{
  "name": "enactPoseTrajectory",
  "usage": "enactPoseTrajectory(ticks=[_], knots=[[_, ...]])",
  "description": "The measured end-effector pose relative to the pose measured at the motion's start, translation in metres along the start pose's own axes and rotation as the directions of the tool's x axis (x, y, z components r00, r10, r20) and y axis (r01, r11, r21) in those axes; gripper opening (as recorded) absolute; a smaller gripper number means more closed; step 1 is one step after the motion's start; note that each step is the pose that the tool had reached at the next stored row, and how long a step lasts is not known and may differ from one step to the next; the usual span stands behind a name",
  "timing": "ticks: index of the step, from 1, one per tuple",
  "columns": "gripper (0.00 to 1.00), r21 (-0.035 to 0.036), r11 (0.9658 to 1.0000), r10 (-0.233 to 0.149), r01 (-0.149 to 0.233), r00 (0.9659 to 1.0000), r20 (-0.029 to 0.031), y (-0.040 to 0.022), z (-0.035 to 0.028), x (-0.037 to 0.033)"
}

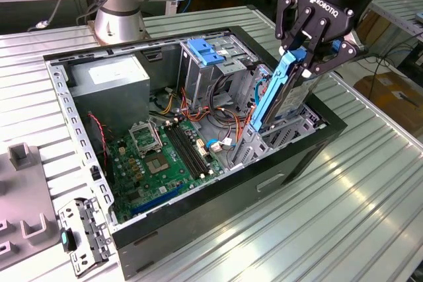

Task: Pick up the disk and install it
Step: 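Insert the disk into the insertion slot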

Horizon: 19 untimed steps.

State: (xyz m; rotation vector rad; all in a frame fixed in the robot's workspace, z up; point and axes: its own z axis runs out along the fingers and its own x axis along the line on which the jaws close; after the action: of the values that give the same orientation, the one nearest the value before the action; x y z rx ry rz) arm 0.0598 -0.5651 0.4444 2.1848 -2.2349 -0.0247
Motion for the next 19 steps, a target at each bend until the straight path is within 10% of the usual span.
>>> enactPoseTrajectory(ticks=[15,19], knots=[[0.38,0.0000,1.0000,0.000,0.000,1.0000,0.0000,0.0000,0.0014,0.0000],[0.45,0.0000,1.0000,0.000,0.000,1.0000,-0.0005,-0.0003,0.0119,0.0000]])
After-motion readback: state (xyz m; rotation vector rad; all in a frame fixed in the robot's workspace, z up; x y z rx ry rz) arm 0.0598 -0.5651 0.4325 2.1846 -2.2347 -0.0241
